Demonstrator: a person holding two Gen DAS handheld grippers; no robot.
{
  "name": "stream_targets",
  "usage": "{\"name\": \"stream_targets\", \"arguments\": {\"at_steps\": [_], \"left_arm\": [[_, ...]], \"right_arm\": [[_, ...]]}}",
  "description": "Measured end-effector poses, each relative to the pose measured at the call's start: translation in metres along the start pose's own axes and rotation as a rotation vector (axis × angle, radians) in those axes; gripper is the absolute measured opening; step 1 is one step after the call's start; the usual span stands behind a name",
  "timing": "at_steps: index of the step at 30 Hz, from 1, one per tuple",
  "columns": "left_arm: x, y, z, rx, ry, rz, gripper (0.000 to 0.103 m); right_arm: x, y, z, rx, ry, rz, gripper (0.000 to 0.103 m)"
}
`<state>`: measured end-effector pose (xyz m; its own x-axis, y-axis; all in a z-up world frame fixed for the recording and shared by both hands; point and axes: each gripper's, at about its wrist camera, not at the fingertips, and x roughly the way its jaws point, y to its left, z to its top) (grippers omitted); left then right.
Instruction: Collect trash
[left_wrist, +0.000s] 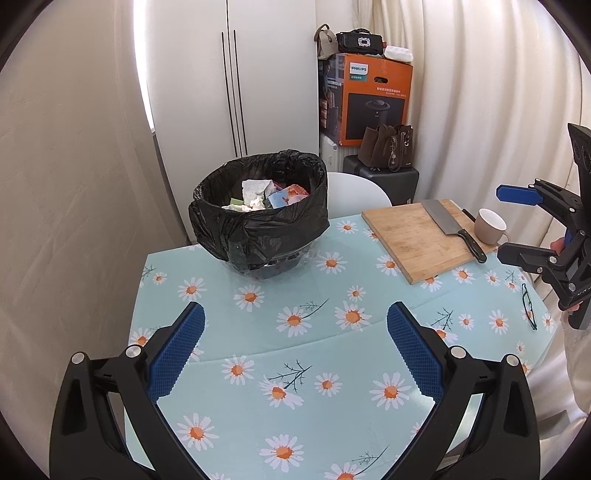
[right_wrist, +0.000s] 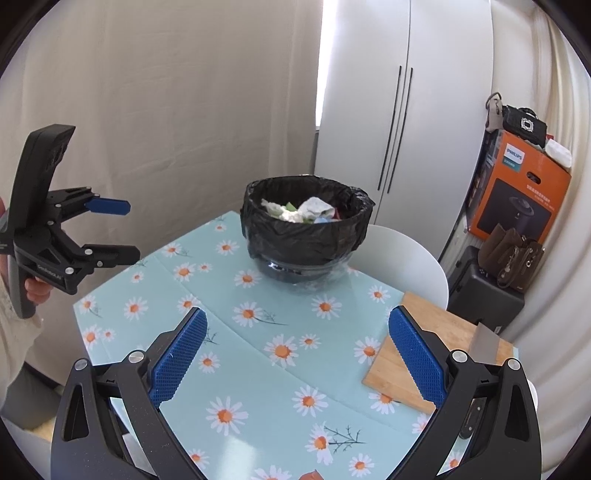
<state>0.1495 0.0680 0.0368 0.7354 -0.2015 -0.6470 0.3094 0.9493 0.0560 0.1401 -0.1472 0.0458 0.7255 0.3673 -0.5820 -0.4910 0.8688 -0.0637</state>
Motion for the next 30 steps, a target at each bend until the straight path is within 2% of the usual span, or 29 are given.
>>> {"name": "stream_targets", "arguments": {"at_steps": [15,23,30], "left_arm": [[-0.0002,-0.0025,0.0016,0.015,0.011,0.010,0.097],[0.0035,-0.0074,0.0029,0.035,0.020,0.041,0.097],[0.0022,-0.0098,0.0036,0.037,0.009,0.029,0.097]], "right_arm": [[0.0044,0.0022,-0.0019,-0.013,0.021,0.016,0.095],[0.0046,0.0007,-0.0018,-0.011,0.023,0.017,0.095],[0.0075,-0.0010,-0.0030,-0.011,0.025,0.023,0.095]]}}
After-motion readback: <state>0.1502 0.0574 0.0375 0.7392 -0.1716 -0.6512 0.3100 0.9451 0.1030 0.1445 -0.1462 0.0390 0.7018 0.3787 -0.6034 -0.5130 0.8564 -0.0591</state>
